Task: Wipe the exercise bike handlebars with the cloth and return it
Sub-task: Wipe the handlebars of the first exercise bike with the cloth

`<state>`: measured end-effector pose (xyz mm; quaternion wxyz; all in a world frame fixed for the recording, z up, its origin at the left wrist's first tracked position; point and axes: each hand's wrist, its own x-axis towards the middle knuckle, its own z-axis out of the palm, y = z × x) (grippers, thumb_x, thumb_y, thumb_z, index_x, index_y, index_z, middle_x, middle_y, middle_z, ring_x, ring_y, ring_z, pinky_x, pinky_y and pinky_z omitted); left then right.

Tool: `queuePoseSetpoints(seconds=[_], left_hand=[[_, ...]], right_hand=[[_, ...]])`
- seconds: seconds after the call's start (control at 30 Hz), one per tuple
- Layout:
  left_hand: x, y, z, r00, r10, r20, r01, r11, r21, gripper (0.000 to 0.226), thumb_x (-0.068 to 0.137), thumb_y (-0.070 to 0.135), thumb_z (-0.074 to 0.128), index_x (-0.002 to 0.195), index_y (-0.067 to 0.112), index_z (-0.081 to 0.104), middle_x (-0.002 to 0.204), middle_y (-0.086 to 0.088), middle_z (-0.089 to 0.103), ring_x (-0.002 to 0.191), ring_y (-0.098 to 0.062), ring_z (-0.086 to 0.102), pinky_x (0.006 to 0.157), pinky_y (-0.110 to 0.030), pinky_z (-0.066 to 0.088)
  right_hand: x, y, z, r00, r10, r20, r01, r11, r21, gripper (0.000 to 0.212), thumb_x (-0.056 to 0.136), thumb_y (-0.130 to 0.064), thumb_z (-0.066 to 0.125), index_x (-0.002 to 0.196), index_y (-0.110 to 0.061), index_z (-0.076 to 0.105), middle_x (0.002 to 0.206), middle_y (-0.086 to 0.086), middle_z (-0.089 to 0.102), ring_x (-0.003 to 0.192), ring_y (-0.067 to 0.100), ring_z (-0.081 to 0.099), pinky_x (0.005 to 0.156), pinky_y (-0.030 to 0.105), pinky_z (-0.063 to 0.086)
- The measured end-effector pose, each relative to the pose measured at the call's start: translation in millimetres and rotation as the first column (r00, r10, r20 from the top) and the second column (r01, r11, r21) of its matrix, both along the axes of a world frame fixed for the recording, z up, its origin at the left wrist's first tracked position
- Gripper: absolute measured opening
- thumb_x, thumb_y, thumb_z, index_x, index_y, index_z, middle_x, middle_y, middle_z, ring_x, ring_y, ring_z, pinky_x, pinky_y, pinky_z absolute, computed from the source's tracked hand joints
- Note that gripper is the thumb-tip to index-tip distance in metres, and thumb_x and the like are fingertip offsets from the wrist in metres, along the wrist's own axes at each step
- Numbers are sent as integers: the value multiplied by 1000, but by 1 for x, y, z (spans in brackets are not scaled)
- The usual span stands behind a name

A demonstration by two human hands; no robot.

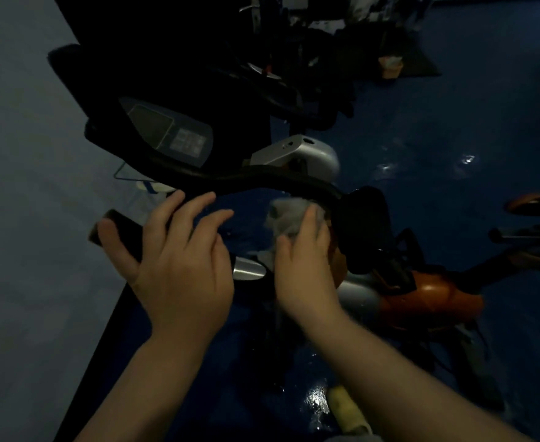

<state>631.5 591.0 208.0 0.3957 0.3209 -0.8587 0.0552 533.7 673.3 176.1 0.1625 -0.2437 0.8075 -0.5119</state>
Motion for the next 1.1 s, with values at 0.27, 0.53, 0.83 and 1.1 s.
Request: queuePoseSetpoints(seconds=[0.27,0.53,0.83,1.1], left_hand=[[-15,16,-6,994,90,-57,-86,994,63,24,92,17,51,99,31,69,115,12,67,122,-14,48,112,-51,-11],[-16,19,-11,985,159,-58,-156,986,57,25,89,13,50,91,27,71,85,9,69,90,-14,51,115,-43,-12],[-4,22,-15,993,-80,-82,89,990,110,25,92,16,48,95,29,69,89,10,67,98,-14,51,115,-45,-10],[21,55,-41,868,-491,-71,485,809,332,32,92,27,42,121,25,57,133,8,55,137,-17,32,118,-39,-8]], right_hand=[[-5,4,1,984,-15,175,28,997,-74,44,99,-28,39,140,-14,29,132,4,45,101,7,49,68,-5,30],[-14,-4,2,923,-61,380,131,978,-162,40,99,-36,39,134,-17,36,125,-1,53,101,1,50,74,7,39],[22,26,0,967,-105,231,135,984,-119,26,98,-42,32,92,-18,41,73,-10,49,61,-19,50,49,5,42],[61,109,-40,966,-250,61,240,961,135,16,94,-50,37,96,-34,37,80,-9,63,72,9,62,62,36,51]])
